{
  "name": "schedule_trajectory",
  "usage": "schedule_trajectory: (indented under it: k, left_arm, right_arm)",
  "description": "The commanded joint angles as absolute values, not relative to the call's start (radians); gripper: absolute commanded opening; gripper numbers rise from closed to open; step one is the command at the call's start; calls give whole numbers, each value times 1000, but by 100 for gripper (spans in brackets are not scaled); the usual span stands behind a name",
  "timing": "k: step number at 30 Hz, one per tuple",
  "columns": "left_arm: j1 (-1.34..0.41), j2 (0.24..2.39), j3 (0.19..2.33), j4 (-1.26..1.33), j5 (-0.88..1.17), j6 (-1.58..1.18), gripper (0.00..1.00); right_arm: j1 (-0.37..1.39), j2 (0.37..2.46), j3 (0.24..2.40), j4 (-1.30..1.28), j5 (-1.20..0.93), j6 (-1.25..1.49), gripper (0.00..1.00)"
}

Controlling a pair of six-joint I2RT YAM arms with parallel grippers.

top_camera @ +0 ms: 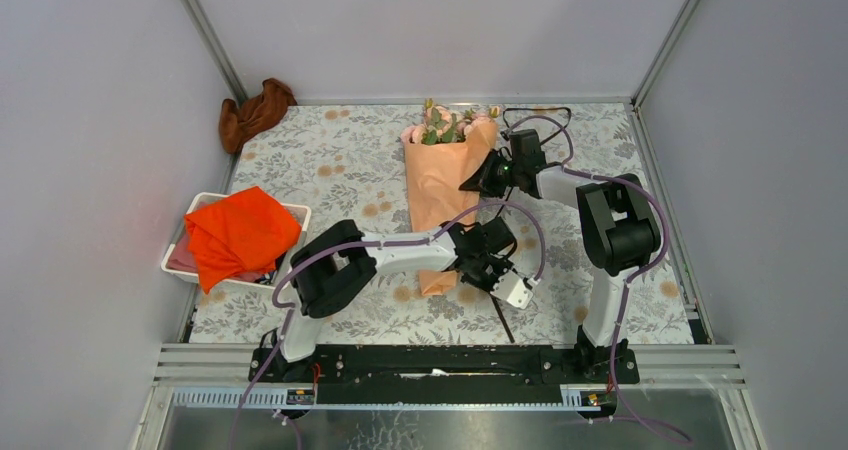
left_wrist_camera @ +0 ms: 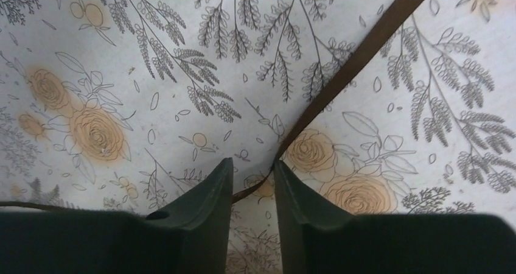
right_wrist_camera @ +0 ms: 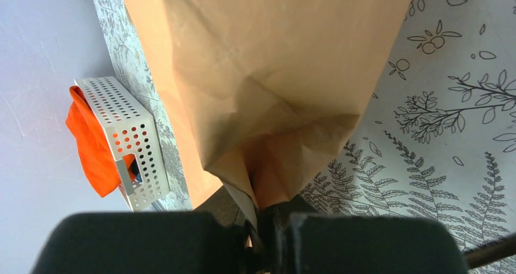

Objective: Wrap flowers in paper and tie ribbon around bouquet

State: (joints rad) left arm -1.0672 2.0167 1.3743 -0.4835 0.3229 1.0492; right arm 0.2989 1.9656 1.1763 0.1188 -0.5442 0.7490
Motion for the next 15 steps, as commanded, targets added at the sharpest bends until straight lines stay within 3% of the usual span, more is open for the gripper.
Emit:
schedule_trajectory:
  k: [1,3,4,15]
  left_arm:
    - [-1079,2070,1337,-521,251,1080,27]
    - [-1084,2049,1307,-520,256,1070,2]
    - [-1087,2033,1294,-521,268,1052,0]
    - [-1097,1737,1016,-566,501,807,0]
  right_arm:
    - [300,1949,1235,88,-578,719,0]
    - [300,1942,1254,64,-571,704,0]
    - [300,1939,1263,51,-567,696,0]
    - [293,1907,1360,-104,-575,614,0]
